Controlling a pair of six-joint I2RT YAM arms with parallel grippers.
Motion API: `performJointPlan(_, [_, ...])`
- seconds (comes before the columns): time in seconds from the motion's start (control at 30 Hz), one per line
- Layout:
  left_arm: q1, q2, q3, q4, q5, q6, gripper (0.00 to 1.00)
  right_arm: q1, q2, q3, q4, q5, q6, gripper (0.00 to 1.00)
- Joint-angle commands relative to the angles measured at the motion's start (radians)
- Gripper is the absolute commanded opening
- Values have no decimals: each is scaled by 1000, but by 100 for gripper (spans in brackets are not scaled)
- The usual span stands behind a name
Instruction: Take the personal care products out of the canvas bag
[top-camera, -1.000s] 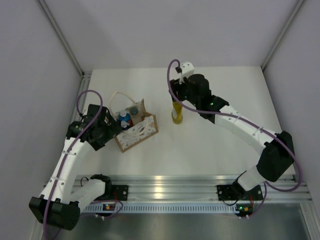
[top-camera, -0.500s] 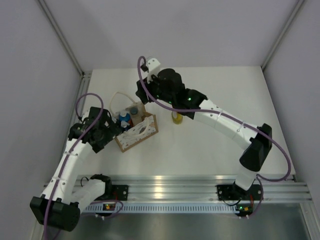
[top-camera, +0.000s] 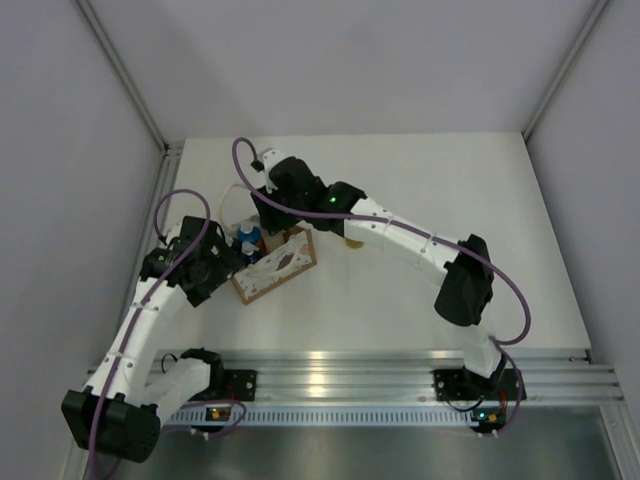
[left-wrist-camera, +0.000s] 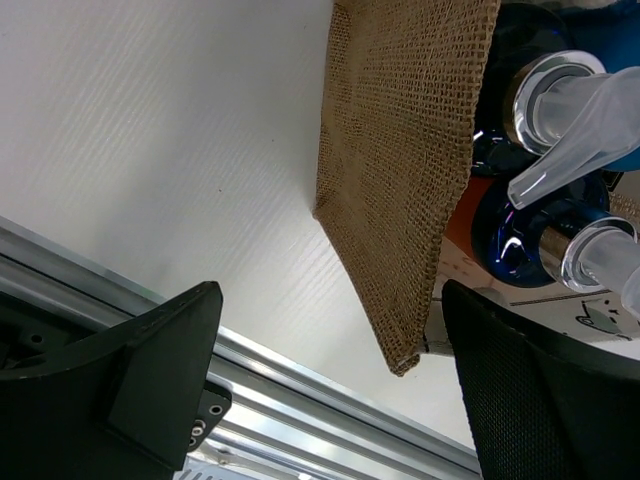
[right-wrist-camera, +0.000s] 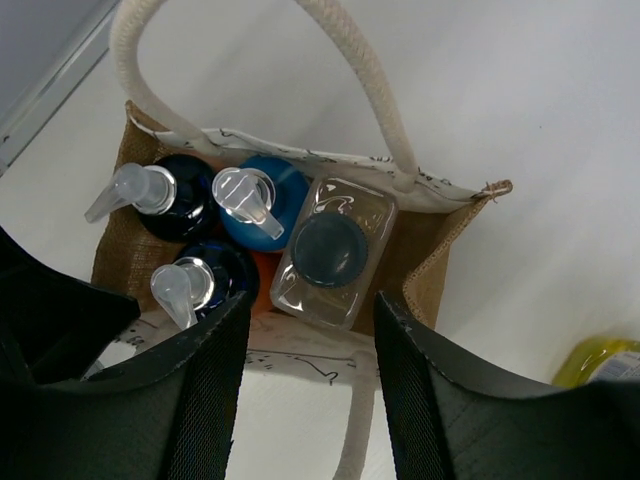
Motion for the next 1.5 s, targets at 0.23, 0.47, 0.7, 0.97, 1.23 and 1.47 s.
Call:
performJointPlan(0.23, [0, 15, -45, 45, -31, -3, 93, 40, 79, 74, -82, 40, 24, 53])
performJointPlan(0.47, [0, 6, -81, 62, -1, -13, 82, 37, 147, 117, -84, 85, 14, 54])
performJointPlan(0.7, [0, 0, -89, 90, -6, -19, 65, 26, 204, 162, -81, 125, 15, 54])
performJointPlan(0.97, [0, 44, -109, 137, 38, -17, 39, 20, 247, 180, -81, 152, 4, 56])
performJointPlan(1.23, [0, 41, -109, 145, 49, -14, 18, 11, 287, 174, -69, 156, 11, 56])
performJointPlan(1.47, [0, 36, -117, 145, 58, -11, 15, 9, 245, 66, 58, 168, -3, 33])
